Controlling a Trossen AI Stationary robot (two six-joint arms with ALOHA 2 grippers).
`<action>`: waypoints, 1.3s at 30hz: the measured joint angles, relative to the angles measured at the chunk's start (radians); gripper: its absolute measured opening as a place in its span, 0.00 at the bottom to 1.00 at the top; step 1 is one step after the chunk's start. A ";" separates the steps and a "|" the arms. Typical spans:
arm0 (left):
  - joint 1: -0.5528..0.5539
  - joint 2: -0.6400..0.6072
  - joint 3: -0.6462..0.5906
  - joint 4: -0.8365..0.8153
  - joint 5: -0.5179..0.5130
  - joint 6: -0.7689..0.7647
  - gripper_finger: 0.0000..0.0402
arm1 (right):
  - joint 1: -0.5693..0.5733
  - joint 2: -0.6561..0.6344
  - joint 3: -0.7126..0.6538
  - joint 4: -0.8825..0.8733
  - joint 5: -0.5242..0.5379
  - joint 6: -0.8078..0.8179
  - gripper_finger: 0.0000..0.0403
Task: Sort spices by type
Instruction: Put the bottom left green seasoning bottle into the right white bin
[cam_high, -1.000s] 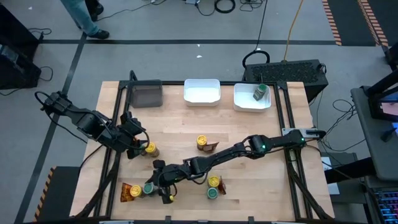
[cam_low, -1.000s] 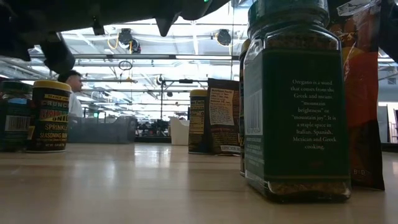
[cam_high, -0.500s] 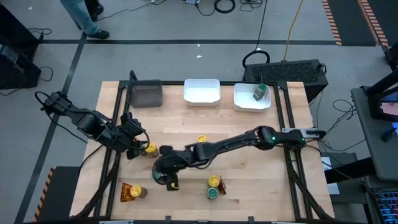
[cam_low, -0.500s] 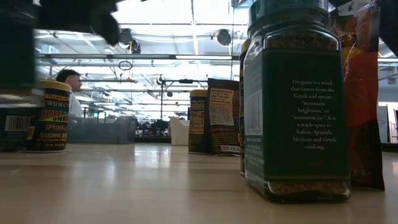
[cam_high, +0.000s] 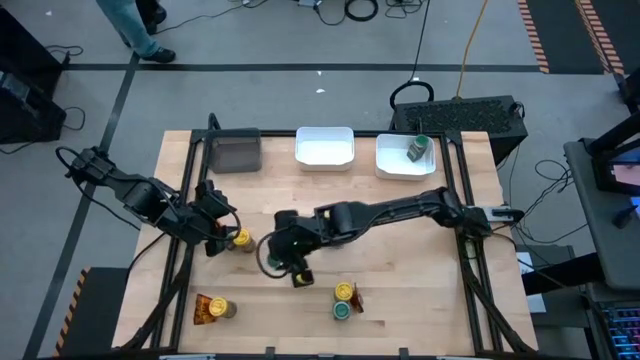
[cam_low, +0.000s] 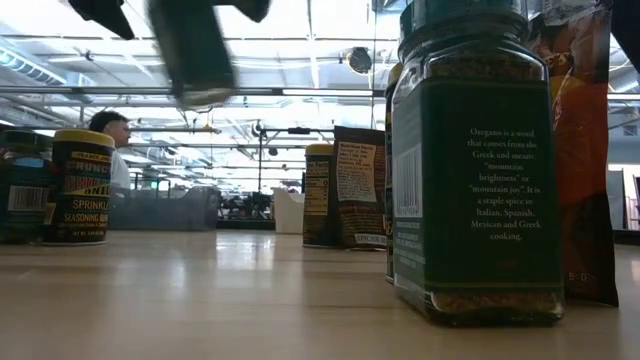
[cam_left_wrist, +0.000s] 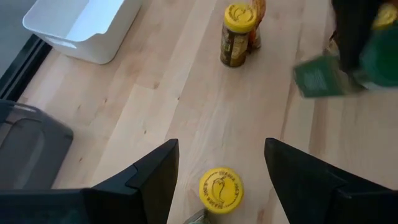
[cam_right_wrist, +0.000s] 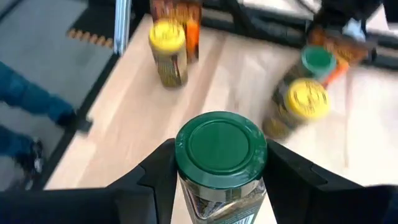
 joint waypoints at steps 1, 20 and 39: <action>0.000 0.000 0.000 0.007 -0.001 -0.005 0.60 | -0.004 -0.010 0.000 -0.034 -0.003 -0.010 0.43; 0.000 0.000 0.000 0.100 -0.186 -0.129 0.60 | -0.107 -0.917 -1.123 0.604 0.063 0.127 0.44; 0.345 0.000 -0.187 0.614 0.025 0.639 0.60 | -0.243 -1.291 -1.394 0.503 0.682 0.289 0.45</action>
